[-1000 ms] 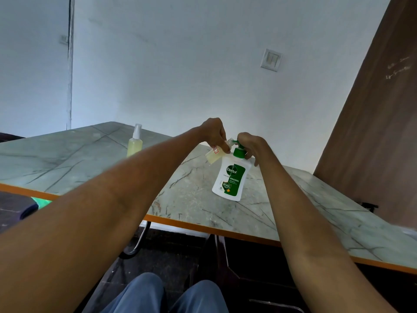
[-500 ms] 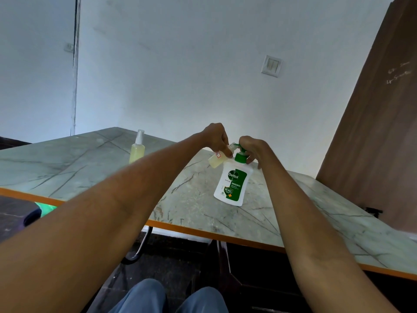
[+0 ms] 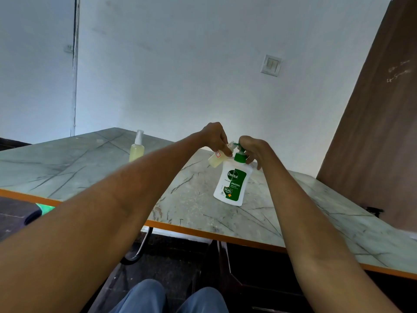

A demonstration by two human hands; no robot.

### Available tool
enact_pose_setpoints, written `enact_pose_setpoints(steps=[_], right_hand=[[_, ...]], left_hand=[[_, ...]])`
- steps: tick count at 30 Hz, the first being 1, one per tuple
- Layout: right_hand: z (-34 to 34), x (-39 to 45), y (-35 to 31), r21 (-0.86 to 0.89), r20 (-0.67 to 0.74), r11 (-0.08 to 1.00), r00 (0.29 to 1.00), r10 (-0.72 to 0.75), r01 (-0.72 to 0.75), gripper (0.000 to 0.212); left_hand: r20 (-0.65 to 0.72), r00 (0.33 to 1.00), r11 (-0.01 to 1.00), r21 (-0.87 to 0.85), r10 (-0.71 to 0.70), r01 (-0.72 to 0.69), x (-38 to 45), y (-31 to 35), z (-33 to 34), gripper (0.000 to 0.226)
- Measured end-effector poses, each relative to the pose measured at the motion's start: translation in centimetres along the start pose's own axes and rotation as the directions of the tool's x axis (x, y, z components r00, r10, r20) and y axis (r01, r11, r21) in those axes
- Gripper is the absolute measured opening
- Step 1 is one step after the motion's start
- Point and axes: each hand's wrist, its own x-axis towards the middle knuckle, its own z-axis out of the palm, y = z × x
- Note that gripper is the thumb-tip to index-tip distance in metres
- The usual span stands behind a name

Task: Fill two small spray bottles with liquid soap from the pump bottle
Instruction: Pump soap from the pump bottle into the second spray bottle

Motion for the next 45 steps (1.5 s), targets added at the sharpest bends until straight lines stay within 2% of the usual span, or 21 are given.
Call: enact_pose_setpoints(steps=[8, 13, 20, 24, 29, 36, 45], right_hand=[[0.3, -0.1, 0.2, -0.039, -0.014, 0.999, 1.0, 0.025, -0.026, 0.032], [0.2, -0.6, -0.1, -0.041, -0.008, 0.999, 1.0, 0.006, -0.006, 0.023], [-0.1, -1.4, -0.3, -0.024, 0.025, 1.0, 1.0, 0.005, -0.004, 0.023], [-0.2, -1.6, -0.3, -0.024, 0.009, 1.0, 1.0, -0.01, 0.01, 0.034], [0.0, -1.4, -0.3, -0.026, 0.004, 1.0, 1.0, -0.015, 0.015, 0.018], [0.3, -0.9, 0.2, -0.01, 0.006, 1.0, 1.0, -0.008, 0.008, 0.029], [-0.1, -1.0, -0.3, -0.04, 0.02, 0.999, 0.999, -0.034, 0.035, 0.016]], left_hand=[[0.027, 1.0, 1.0, -0.012, -0.013, 0.014, 0.0, -0.6, 0.3, 0.035], [0.017, 1.0, 1.0, -0.017, -0.019, 0.02, 0.1, -0.6, 0.0, 0.038], [0.022, 1.0, 1.0, -0.018, -0.022, 0.022, 0.0, -0.3, 0.0, 0.036], [0.035, 0.999, 0.999, -0.022, -0.022, 0.023, 0.0, -0.5, 0.2, 0.037], [0.027, 0.999, 0.999, -0.039, -0.029, 0.03, 0.1, -0.6, 0.2, 0.037], [0.04, 0.998, 0.999, -0.035, -0.038, 0.039, 0.4, -1.1, 0.3, 0.038], [0.034, 0.999, 0.999, -0.037, -0.023, 0.024, 0.5, -0.7, 0.3, 0.038]])
